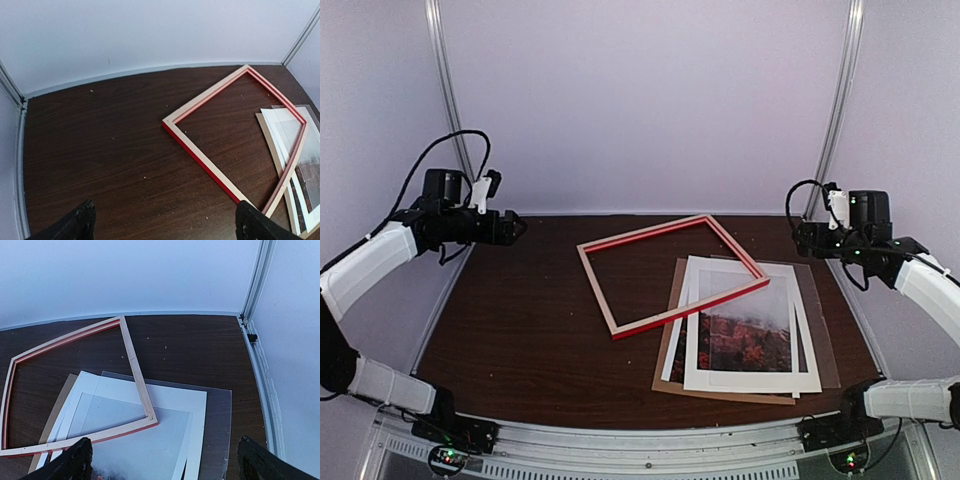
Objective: Put the photo into the frame
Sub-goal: Move the frame body to the center of the board.
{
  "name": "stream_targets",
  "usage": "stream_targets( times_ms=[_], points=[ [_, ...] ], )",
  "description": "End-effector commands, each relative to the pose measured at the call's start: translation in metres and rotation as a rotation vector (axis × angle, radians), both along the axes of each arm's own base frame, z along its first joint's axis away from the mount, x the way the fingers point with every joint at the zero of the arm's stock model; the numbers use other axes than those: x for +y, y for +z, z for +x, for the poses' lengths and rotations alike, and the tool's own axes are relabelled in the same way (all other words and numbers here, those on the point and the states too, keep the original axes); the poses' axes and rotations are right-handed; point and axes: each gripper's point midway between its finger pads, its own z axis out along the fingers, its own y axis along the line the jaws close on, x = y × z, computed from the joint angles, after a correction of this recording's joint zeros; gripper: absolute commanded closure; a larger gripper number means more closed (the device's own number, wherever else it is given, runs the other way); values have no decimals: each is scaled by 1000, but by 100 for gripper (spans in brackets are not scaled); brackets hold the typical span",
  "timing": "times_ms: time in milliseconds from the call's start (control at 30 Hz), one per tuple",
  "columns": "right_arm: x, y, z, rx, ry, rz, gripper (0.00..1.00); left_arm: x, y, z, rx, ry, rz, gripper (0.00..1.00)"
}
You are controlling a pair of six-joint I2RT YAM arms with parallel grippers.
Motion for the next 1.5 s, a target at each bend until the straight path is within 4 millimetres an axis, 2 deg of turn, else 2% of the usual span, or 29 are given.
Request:
stream_targets(
  times_ms=[0, 167, 300, 433, 533, 767, 933, 1100, 1300, 1467],
  points=[
    [9, -7, 3, 25, 19, 38, 0, -24, -24, 5, 152, -123, -14, 2],
    [13, -13, 6, 39, 26, 56, 0, -44, -45, 35, 263, -178, 28, 2],
    [17, -18, 9, 48, 35, 72, 0, -69, -63, 58, 305, -237, 102, 2],
    [18, -22, 9, 61, 40, 70, 0, -88, -89, 84, 354, -297, 188, 3],
    [18, -25, 8, 69, 40, 67, 0, -101, -105, 102, 380, -338, 206, 6],
    [21, -33, 9, 88, 45, 77, 0, -127, -141, 139, 377, -403, 300, 5],
    [25, -39, 11, 105, 53, 95, 0, -135, -177, 162, 379, -413, 341, 5],
    [26, -48, 10, 128, 53, 96, 0, -140, -197, 180, 359, -424, 366, 9],
    [27, -61, 9, 159, 53, 94, 0, -141, -215, 187, 358, -427, 376, 22],
    [29, -69, 11, 179, 54, 102, 0, -134, -225, 186, 380, -405, 405, 31]
  ],
)
